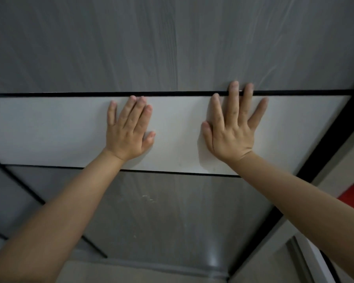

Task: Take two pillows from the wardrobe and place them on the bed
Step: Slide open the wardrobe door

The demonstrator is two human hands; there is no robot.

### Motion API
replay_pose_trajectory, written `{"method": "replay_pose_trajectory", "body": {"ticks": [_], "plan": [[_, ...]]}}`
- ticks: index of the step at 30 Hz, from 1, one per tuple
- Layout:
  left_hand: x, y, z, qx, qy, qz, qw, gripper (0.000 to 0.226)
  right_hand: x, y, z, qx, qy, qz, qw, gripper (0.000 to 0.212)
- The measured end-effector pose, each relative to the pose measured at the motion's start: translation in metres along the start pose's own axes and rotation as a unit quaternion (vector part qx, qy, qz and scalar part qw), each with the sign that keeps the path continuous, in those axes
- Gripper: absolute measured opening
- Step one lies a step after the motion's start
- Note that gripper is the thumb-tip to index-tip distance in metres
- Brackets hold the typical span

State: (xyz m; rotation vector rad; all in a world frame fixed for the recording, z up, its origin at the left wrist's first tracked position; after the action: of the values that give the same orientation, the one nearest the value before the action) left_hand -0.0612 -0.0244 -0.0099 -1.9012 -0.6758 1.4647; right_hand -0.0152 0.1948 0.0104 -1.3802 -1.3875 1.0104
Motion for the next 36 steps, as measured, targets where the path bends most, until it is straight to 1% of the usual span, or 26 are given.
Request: {"method": "replay_pose_trajectory", "body": {"ticks": [5,8,11,15,18,21,23,24,27,29,31,33,34,36], "plan": [[-0.017,0.013,0.000,-0.004,-0.018,-0.003,1.000,0.061,-0.030,0.002,0.006,0.028,-0.004,-0.082,0.996,0.048],[-0.031,0.028,-0.001,-0.005,-0.038,-0.008,0.999,0.060,-0.051,0.002,0.008,0.032,-0.026,-0.076,0.996,0.047],[-0.050,0.041,-0.002,-0.013,-0.034,-0.015,0.999,0.060,-0.073,-0.001,0.010,0.019,-0.042,-0.066,0.997,0.047],[-0.079,0.067,-0.007,-0.035,-0.041,-0.024,0.998,0.061,-0.113,-0.007,0.012,0.015,-0.031,-0.078,0.996,0.049],[-0.105,0.087,-0.010,-0.050,-0.021,-0.015,0.998,0.060,-0.148,-0.011,0.013,0.005,-0.014,-0.078,0.997,0.048],[-0.138,0.112,-0.014,-0.056,-0.018,-0.030,0.998,0.053,-0.191,-0.016,0.013,-0.011,-0.013,-0.069,0.997,0.047],[-0.157,0.131,-0.016,-0.052,-0.014,-0.045,0.998,0.049,-0.219,-0.018,0.017,-0.005,-0.011,-0.066,0.998,0.047],[-0.168,0.139,-0.018,-0.053,-0.006,-0.049,0.997,0.054,-0.233,-0.019,0.019,0.004,-0.008,-0.062,0.998,0.047],[-0.203,0.167,-0.021,-0.084,0.037,-0.048,0.995,0.085,-0.278,-0.023,0.022,0.009,-0.004,-0.057,0.998,0.046],[-0.225,0.189,-0.024,-0.108,0.055,-0.042,0.992,0.093,-0.309,-0.025,0.025,0.008,0.008,-0.052,0.999,0.046],[-0.244,0.206,-0.025,-0.116,0.065,-0.049,0.990,0.089,-0.337,-0.028,0.029,0.013,0.009,-0.053,0.998,0.047],[-0.265,0.223,-0.027,-0.105,0.066,-0.067,0.990,0.085,-0.367,-0.030,0.033,0.025,0.002,-0.057,0.998,0.047],[-0.274,0.232,-0.027,-0.095,0.070,-0.077,0.990,0.081,-0.380,-0.030,0.035,0.029,0.001,-0.055,0.998,0.047],[-0.294,0.249,-0.030,-0.079,0.077,-0.083,0.990,0.065,-0.406,-0.031,0.039,0.032,-0.008,-0.048,0.998,0.047]]}}
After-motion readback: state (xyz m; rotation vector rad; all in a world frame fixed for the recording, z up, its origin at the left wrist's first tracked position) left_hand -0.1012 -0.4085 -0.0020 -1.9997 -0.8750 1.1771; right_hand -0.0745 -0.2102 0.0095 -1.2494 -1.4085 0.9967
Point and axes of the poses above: each hand's wrist, its own y-axis away from the middle knuckle, its own z-axis out of the palm, x = y × z, the point moved 2 cm from there along -y, towards the middle knuckle, and after that the axes turned 9 degrees about z, right-handed, at the moved point
